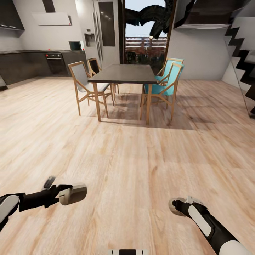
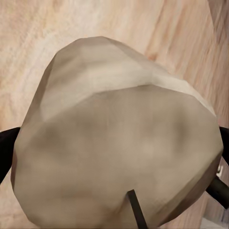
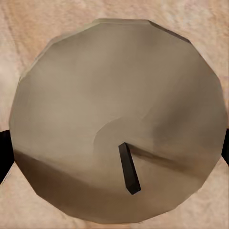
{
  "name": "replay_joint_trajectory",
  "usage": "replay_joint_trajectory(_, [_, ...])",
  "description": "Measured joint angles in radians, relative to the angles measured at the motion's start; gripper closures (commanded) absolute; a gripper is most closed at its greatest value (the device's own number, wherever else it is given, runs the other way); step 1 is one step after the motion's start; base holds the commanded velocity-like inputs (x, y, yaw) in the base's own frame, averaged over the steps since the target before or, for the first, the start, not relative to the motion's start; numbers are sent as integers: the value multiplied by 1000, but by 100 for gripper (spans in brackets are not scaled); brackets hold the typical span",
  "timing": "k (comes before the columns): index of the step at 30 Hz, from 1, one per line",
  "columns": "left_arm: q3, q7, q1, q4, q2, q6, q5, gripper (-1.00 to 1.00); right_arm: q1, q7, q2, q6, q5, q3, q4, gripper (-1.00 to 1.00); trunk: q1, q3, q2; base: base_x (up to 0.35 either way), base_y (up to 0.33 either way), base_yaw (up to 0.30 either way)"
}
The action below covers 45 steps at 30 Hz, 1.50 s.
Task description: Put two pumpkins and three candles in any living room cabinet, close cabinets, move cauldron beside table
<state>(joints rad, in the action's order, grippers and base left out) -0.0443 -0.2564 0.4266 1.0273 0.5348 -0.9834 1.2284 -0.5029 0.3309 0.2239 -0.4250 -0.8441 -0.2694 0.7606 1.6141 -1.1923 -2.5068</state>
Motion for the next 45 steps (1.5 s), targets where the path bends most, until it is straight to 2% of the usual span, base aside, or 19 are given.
replay_joint_trajectory(32, [0, 1, 0, -7, 0, 0, 2, 100, -1, 0, 0, 0, 0, 0, 1, 100, -15, 135, 8, 0, 0, 287])
replay_joint_trajectory(45, [0, 1, 0, -7, 0, 0, 1, 100, 0, 0, 0, 1, -1, 0, 1, 100, -64, 184, 99, 0, 0, 281])
